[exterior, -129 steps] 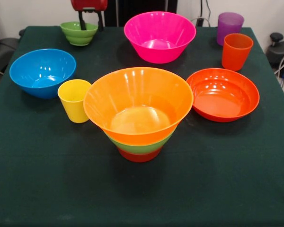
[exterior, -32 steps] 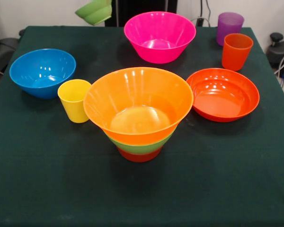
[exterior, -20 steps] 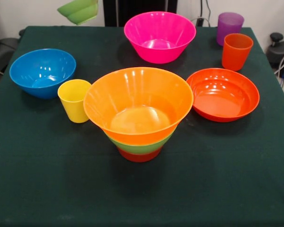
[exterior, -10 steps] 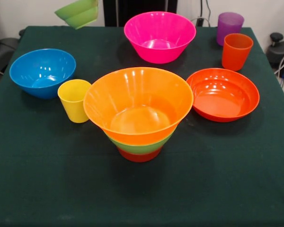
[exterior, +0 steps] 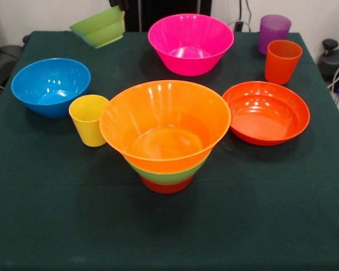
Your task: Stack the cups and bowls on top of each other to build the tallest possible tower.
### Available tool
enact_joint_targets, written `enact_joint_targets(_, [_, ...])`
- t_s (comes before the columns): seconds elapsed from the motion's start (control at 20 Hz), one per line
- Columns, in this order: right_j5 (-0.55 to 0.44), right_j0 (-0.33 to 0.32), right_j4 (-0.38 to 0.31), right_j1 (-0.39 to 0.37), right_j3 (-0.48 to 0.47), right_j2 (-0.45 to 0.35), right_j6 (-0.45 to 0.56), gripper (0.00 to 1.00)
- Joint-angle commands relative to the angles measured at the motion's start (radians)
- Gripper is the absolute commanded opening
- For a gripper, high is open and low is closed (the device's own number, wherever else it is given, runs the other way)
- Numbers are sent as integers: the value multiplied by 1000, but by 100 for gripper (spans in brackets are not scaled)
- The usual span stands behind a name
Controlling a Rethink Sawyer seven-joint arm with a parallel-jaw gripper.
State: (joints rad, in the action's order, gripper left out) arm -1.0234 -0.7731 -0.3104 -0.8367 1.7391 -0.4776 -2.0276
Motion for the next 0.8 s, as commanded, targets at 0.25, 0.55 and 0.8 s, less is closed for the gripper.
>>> enact_joint_targets(0.25, [-192,121,35,80,-201,72,-147,0])
enact_joint_targets(0.55, [-230,161,58,91,-256,97,-153,0])
enact_joint_targets(0.8, [-263,200,57,124,-325,114,-170,0])
